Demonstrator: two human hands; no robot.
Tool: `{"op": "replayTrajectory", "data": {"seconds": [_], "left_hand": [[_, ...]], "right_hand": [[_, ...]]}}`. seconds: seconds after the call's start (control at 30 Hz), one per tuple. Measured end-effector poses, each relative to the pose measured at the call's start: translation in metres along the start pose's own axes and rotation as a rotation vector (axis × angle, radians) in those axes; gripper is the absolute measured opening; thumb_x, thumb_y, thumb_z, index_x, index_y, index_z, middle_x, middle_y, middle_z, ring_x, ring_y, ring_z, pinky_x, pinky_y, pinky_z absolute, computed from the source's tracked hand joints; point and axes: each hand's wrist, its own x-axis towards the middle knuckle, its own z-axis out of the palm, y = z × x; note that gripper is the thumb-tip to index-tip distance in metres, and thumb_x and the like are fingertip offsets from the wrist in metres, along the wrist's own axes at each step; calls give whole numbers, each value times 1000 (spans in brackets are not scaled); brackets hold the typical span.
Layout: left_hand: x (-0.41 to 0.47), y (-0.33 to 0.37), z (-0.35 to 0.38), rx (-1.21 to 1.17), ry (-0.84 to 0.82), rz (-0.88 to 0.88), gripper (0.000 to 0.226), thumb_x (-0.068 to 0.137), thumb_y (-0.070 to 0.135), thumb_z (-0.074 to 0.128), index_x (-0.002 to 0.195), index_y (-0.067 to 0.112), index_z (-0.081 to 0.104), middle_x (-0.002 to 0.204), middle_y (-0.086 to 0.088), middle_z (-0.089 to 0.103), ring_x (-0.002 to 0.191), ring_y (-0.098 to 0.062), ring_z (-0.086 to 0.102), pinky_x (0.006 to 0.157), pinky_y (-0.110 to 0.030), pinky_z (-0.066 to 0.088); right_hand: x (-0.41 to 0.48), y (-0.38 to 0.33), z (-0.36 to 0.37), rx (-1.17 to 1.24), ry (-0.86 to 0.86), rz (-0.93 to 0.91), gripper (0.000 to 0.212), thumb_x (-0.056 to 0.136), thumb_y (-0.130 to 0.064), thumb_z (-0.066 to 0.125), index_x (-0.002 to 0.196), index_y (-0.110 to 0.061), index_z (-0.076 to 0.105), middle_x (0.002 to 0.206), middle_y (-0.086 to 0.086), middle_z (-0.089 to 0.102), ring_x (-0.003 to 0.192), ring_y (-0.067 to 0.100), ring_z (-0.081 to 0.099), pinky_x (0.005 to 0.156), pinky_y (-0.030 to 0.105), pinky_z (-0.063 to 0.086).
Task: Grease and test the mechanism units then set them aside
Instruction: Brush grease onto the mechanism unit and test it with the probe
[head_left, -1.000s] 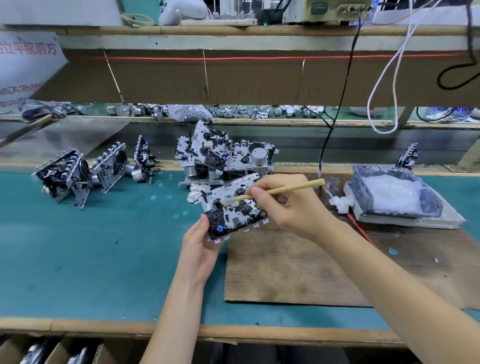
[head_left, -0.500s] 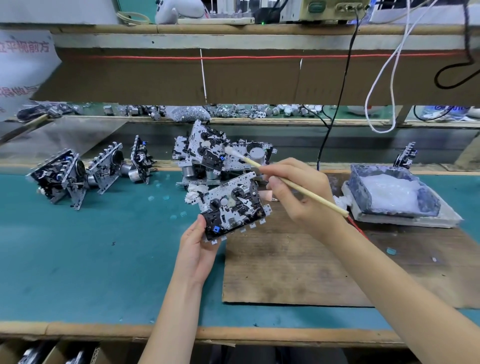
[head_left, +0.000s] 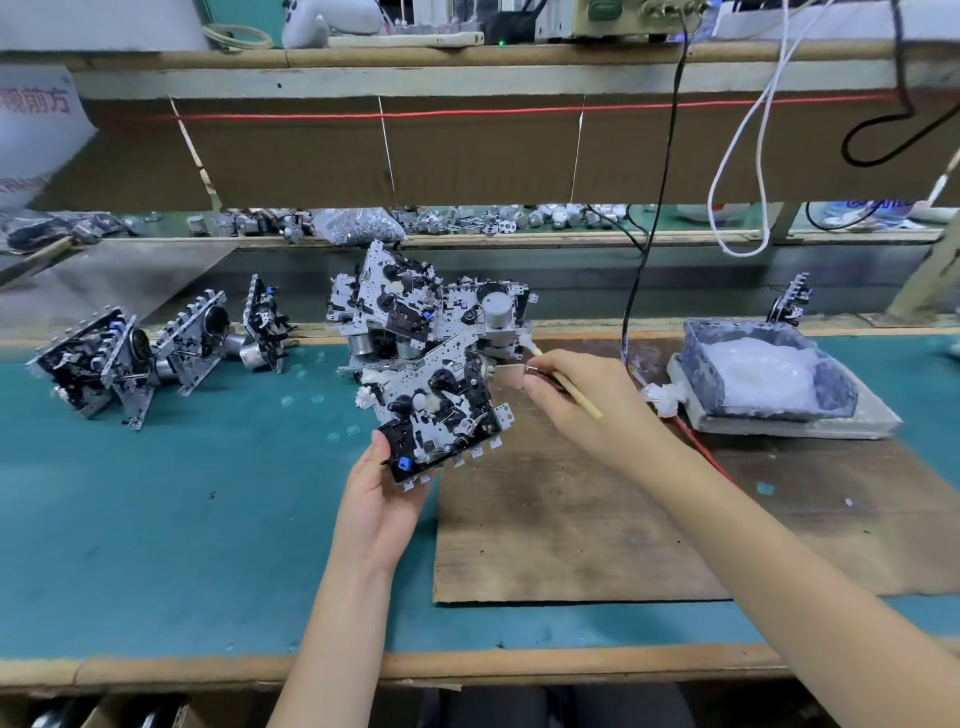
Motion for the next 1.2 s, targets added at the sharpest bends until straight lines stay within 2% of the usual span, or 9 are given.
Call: {"op": "replayTrajectory", "data": {"seconds": [0.2, 0.53, 0.63, 0.7, 0.8, 0.9, 1.0, 1.07, 1.2], "left_hand": [[-3, 0, 3, 45, -25, -2, 33, 75, 33, 49, 71, 20, 79, 82, 2, 75, 70, -9, 69, 59, -19, 52], [-5, 1, 3, 74, -75, -28, 34, 78, 31, 48, 75, 18, 79, 86, -1, 75, 78, -11, 71, 64, -23, 57], [-5, 2, 4, 104, -97, -15, 27, 68, 34, 62, 78, 16, 79, 88, -2, 75, 78, -13, 71, 63, -24, 57], [-5, 2, 4, 122, -106, -14, 27, 68, 34, 62, 79, 16, 79, 88, -3, 75, 78, -13, 72, 62, -23, 57], [-4, 1, 2, 103, -89, -24, 32, 77, 29, 50, 77, 16, 79, 86, -2, 75, 77, -12, 72, 60, -22, 56], [-3, 0, 0, 91, -75, -25, 31, 76, 30, 51, 76, 16, 79, 86, -2, 75, 77, -12, 71, 61, -22, 56], [-2, 0, 0, 93, -58, -36, 30, 74, 31, 53, 75, 16, 79, 85, -2, 75, 76, -12, 71, 62, -22, 57], [-1, -1, -1, 96, -43, -41, 30, 75, 30, 53, 73, 15, 79, 84, -3, 75, 75, -12, 70, 65, -24, 56], [0, -1, -1, 88, -4, -51, 29, 74, 30, 54, 68, 14, 78, 79, -2, 74, 70, -11, 70, 61, -22, 55]], "right_hand": [[5, 0, -2, 15, -36, 168, 36, 89, -41, 55, 71, -11, 64, 55, -12, 51, 59, 1, 46, 56, 12, 33], [12, 0, -18, -1, -162, 211, 38, 89, -37, 56, 70, -6, 67, 54, -5, 50, 52, 2, 45, 52, 10, 34], [13, 1, -21, -14, -187, 214, 37, 89, -36, 57, 57, -18, 62, 54, -4, 52, 51, 0, 46, 50, 8, 35], [14, 3, -22, -14, -208, 236, 38, 88, -38, 57, 53, -24, 58, 55, 0, 53, 49, 0, 45, 46, 11, 33], [15, 7, -23, -1, -238, 271, 34, 87, -42, 57, 63, -19, 64, 60, 1, 55, 51, -2, 45, 44, 12, 29], [14, 7, -23, 38, -217, 223, 28, 87, -39, 58, 69, -20, 66, 60, -9, 54, 53, -5, 47, 49, 9, 34], [11, 5, -25, 45, -69, 83, 14, 89, -24, 59, 91, -13, 68, 76, -12, 59, 67, -7, 50, 62, 3, 35], [9, 1, -28, 110, 30, 45, 17, 91, -13, 56, 103, -10, 67, 82, -14, 60, 73, -9, 53, 67, 2, 37], [3, -19, -33, 388, 194, -95, 26, 91, -6, 54, 115, -17, 60, 83, -3, 66, 70, 9, 60, 65, 18, 48]]}}
